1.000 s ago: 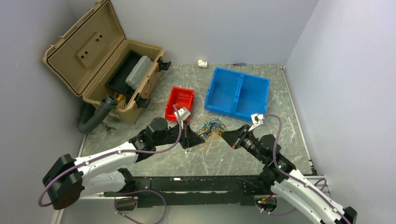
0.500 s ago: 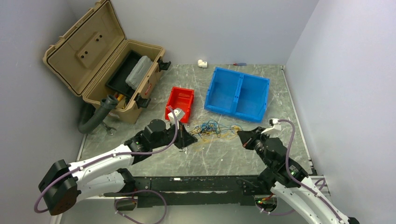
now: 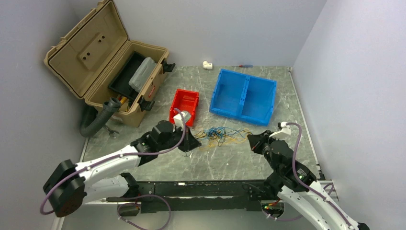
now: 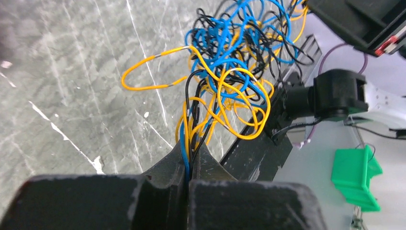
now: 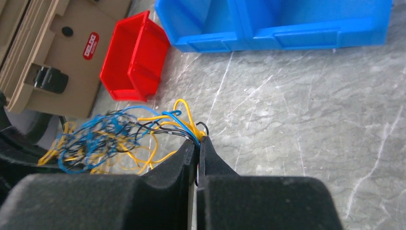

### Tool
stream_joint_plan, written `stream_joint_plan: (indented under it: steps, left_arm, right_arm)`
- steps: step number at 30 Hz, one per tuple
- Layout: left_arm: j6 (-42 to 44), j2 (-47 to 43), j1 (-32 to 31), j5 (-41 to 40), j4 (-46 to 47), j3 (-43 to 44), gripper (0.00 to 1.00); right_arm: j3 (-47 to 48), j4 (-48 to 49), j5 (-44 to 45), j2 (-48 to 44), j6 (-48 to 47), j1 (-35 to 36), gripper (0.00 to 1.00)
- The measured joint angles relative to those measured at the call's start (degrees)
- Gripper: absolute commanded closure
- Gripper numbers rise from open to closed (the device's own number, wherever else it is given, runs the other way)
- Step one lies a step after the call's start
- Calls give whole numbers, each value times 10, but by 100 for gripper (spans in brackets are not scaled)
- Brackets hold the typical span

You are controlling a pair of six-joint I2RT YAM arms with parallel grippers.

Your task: Untangle the cables

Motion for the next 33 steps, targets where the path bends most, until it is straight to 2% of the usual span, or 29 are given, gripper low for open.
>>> stream_joint_plan:
  steps: [1,2,3,5,13,18,20,26,28,30,33]
  left_arm:
    - [3,21,1,17,2,5,100]
    - [4,35,1,29,4,8,100]
    - [6,49,2,44,7,12,100]
    - [10,68,2,72,16,18,100]
    - [39,95,2,192,55,54,100]
    - [53,95,-7,247,75,64,100]
    - [59,95,-10,257,75,65,100]
    - [64,95,-16,280,81,65,100]
    - [66,95,-19,283,80,66,100]
    - [71,94,-19,282,80,67,100]
    - [76,92,-20,282,79,68,100]
  right_arm:
    - [-1,8,-8,7,-9,0,45]
    - [-1,15,-16,14,-13,-1,27]
    - [-1,24,-26,23,-23,-2,20]
    - [-1,44,-53,45,-49,-3,16]
    - [0,128,-248,130,-145,-3,14]
    - [1,189,-349,143,-174,-3,20]
    - [1,208,-380,147,-181,-3,24]
    - [0,258,-452,163,-192,-3,44]
    - [0,266,-466,173,-192,-3,47]
    - [0,272,-476,179,-192,-3,46]
    - [-1,277,-480,181,-192,-3,28]
